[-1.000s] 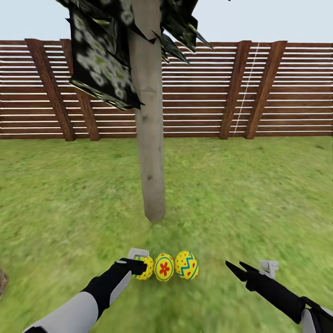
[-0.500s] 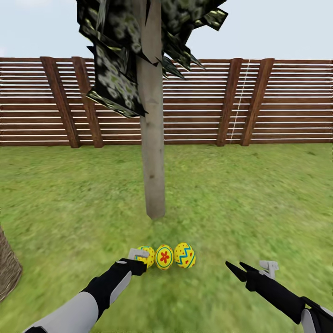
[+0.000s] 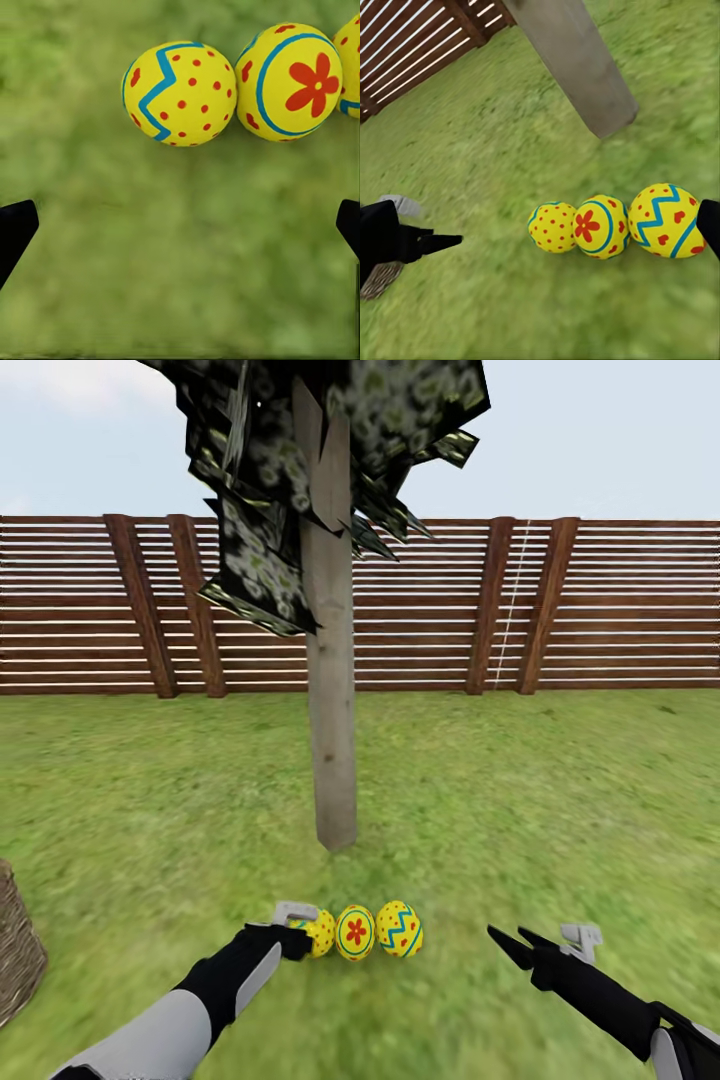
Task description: Take the three Easter eggs out of the wicker basket on the lawn in the garden, then place them on the lawn next to a single tree (choose any tree) so that all three eggs are next to the same tree and none are left in the basket.
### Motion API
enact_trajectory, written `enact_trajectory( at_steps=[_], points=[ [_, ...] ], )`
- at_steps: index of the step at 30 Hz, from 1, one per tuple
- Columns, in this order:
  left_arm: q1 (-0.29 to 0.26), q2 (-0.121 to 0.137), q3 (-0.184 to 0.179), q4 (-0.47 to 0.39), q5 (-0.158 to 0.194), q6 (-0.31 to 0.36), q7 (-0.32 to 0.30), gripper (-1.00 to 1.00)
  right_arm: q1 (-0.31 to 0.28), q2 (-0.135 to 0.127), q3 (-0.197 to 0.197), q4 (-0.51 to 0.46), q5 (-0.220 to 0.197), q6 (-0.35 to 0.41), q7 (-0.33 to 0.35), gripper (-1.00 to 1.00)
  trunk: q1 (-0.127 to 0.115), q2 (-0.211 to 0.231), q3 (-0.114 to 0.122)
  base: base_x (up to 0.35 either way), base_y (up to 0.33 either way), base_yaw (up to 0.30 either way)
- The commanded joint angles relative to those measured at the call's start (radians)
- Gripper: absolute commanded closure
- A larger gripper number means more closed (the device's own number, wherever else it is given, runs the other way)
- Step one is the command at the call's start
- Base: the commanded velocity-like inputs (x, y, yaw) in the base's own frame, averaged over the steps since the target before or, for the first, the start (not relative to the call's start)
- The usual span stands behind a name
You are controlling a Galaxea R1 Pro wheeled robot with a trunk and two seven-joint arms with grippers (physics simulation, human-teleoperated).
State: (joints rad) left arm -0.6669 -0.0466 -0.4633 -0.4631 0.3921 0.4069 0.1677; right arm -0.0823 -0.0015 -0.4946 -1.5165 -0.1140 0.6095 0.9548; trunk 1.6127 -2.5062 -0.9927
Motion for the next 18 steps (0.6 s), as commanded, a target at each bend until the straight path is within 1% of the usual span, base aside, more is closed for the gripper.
enact_trajectory(
  at_steps=[1, 2, 4, 8, 13, 16, 18],
  points=[
    [-0.001, 0.001, 0.002, -0.001, 0.011, 0.010, 0.009, -1.00, -0.001, 0.000, -0.001, 0.000, -0.005, 0.007, 0.001, -1.00, -0.001, 0.000, 0.003, 0.000, 0.000, 0.000],
    [-0.001, 0.003, 0.017, -0.001, 0.010, 0.019, 0.009, -1.00, -0.001, 0.000, -0.001, 0.000, -0.005, 0.007, 0.001, -1.00, -0.001, 0.000, 0.007, 0.000, 0.000, 0.000],
    [-0.001, 0.010, 0.030, 0.001, 0.009, 0.027, 0.009, -1.00, -0.001, 0.000, -0.001, 0.001, -0.005, 0.007, 0.001, -1.00, -0.002, 0.001, 0.015, 0.000, 0.000, 0.000],
    [-0.002, 0.016, 0.041, 0.003, 0.009, 0.050, 0.009, -1.00, -0.001, 0.000, -0.001, 0.002, -0.004, 0.007, -0.001, -1.00, -0.004, 0.002, 0.030, 0.000, 0.000, 0.000],
    [-0.003, 0.021, 0.045, 0.007, 0.008, 0.073, 0.010, -1.00, -0.001, 0.000, -0.002, 0.005, -0.004, 0.007, -0.005, -1.00, -0.006, 0.003, 0.049, 0.000, 0.000, 0.000],
    [-0.004, 0.021, 0.048, 0.043, 0.008, 0.077, 0.010, -1.00, -0.001, 0.000, -0.002, 0.010, -0.004, 0.006, -0.007, -1.00, -0.007, 0.003, 0.061, 0.000, 0.000, 0.000],
    [-0.006, 0.022, 0.050, 0.088, 0.009, 0.078, 0.010, -1.00, -0.001, -0.001, -0.002, 0.019, -0.004, 0.006, -0.008, -1.00, -0.008, 0.004, 0.069, 0.000, 0.000, 0.000]
  ],
)
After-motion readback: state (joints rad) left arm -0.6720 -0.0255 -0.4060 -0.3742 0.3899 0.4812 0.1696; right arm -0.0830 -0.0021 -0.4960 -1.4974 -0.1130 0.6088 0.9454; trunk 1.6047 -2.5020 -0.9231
